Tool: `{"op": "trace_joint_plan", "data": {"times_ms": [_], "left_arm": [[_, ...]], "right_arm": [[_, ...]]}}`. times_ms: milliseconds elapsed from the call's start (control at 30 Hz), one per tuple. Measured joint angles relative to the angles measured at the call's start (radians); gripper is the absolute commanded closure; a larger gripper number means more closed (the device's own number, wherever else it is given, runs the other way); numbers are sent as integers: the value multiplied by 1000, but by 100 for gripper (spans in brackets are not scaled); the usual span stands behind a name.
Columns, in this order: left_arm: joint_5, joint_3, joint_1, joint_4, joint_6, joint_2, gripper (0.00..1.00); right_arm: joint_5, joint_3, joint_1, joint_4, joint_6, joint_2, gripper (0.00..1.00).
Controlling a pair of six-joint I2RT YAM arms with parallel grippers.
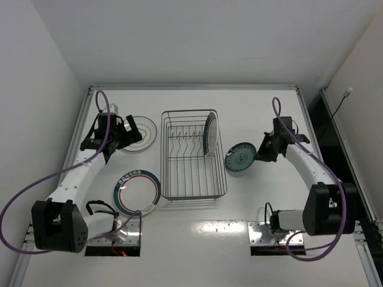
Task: Load the plates into the dish rack
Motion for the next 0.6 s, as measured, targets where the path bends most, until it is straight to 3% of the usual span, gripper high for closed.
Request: {"op": "trace_joint_plan", "data": {"times_ms": [333, 600], "left_arm": [[0, 0, 0, 0, 0, 0, 0], [0, 0, 0, 0, 0, 0, 0]], "right_arm": [[221, 275, 63, -140, -47, -131, 100], [264, 257, 100, -159, -46, -150, 100]]}}
